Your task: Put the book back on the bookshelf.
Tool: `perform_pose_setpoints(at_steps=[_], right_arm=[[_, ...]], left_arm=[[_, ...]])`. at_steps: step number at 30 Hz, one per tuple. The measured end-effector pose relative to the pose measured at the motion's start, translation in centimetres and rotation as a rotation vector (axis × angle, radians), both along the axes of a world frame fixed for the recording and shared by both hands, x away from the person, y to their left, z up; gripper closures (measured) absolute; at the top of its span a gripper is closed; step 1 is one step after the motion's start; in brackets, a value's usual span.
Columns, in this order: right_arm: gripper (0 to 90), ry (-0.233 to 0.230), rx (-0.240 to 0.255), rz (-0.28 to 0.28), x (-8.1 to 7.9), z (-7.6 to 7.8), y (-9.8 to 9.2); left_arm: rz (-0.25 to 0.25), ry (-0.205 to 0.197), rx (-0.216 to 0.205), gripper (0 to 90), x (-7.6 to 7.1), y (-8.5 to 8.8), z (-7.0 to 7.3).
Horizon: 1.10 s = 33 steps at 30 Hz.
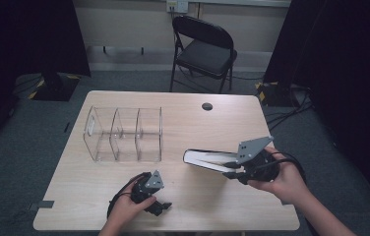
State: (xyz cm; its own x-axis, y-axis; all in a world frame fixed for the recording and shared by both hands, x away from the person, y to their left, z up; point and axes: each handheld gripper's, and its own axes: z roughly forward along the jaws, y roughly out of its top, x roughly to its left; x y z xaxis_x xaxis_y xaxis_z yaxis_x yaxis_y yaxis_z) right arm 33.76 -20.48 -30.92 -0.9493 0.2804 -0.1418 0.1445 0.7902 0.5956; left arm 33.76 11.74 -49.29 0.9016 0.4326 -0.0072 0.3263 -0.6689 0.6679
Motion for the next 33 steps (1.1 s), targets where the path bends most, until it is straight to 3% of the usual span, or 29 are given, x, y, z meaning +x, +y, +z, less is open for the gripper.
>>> perform_pose_setpoints(at_steps=[3, 7, 19, 26, 33], right_arm=[[72.6, 0.014, 0.03, -0.008, 0.2, 0.4, -0.4], [74.6, -0.013, 0.033, -0.043, 0.9, 1.3, -0.9], [74.8, 0.006, 0.078, -0.097, 2.5, 1.4, -1.7], [74.6, 0.033, 0.099, -0.129, 3.5, 1.4, -2.1], [74.4, 0.025, 0.105, -0.147, 3.8, 1.3, -2.4]], left_arm=[[-0.001, 0.001, -0.005, 9.9, 0.0, 0.0, -0.1], [0.0, -0.001, -0.012, 7.7, 0.1, -0.1, -0.2], [0.009, -0.03, -0.066, 1.2, 0.0, 0.1, -0.9], [0.006, -0.029, -0.055, 0.4, 0.1, 0.1, -0.9], [0.006, -0.03, -0.055, 0.3, 0.1, 0.1, -0.9]])
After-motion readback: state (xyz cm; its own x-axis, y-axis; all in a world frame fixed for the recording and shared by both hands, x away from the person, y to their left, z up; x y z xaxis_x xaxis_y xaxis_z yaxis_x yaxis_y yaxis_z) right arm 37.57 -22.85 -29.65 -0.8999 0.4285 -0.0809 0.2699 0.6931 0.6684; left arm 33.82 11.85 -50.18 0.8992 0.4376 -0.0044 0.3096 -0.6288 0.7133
